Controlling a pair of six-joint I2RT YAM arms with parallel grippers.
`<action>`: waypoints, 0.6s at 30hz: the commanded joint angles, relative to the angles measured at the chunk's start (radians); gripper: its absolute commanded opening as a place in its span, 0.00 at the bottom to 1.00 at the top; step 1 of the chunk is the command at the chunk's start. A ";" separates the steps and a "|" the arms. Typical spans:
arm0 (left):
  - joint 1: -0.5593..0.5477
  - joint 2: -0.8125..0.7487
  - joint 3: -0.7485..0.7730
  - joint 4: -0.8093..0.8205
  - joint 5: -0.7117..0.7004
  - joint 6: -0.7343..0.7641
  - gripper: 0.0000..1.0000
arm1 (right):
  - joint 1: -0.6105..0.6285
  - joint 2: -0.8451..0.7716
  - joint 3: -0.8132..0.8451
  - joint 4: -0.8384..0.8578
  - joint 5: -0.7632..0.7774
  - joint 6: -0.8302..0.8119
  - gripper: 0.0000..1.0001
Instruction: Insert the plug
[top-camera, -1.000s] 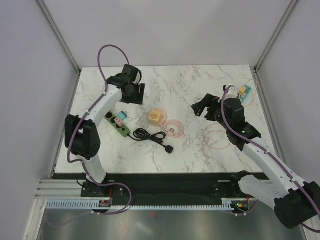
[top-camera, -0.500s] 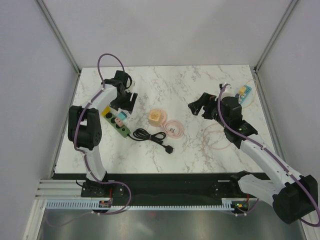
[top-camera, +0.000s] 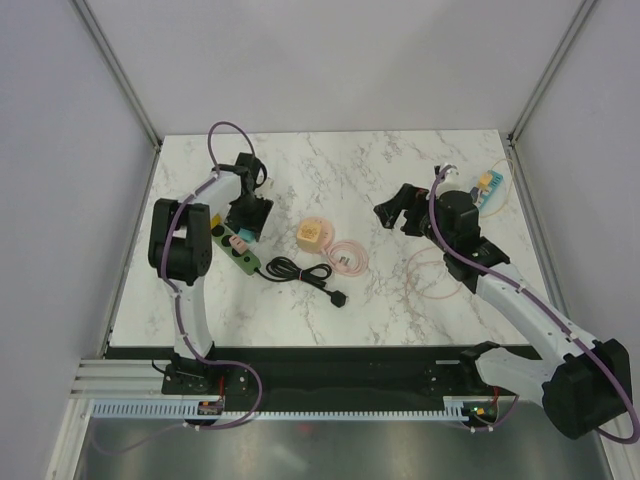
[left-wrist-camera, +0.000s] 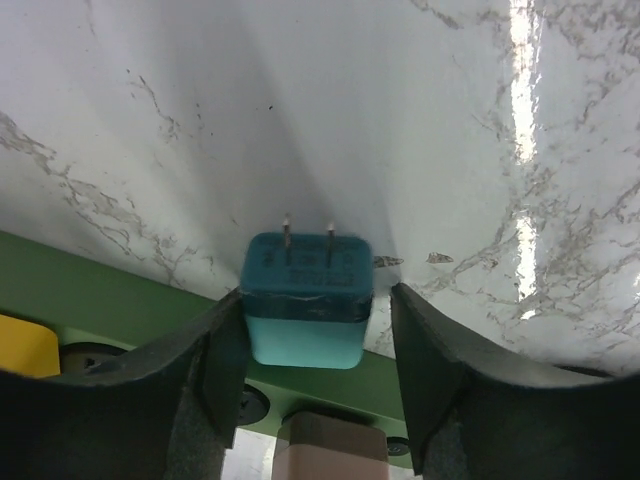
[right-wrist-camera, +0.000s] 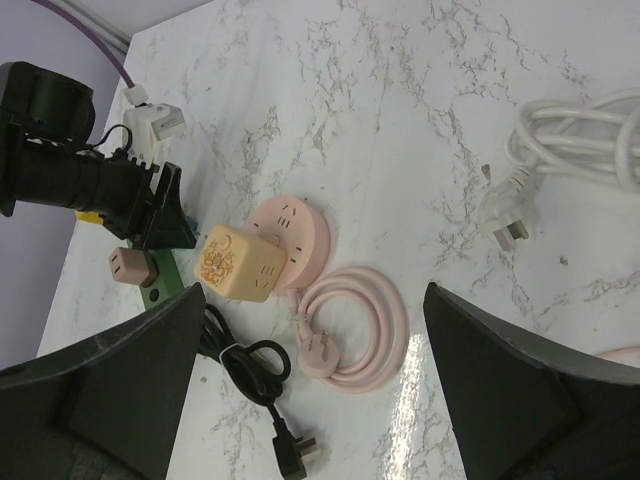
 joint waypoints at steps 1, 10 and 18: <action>0.006 0.011 0.055 -0.027 -0.002 0.015 0.61 | -0.004 0.007 0.046 0.039 0.003 -0.018 0.98; 0.003 -0.056 0.154 -0.048 0.187 -0.157 0.02 | -0.002 0.064 0.078 0.018 -0.033 -0.060 0.98; 0.006 -0.249 0.195 0.068 0.385 -0.473 0.02 | 0.148 0.110 0.179 0.028 0.077 -0.049 0.98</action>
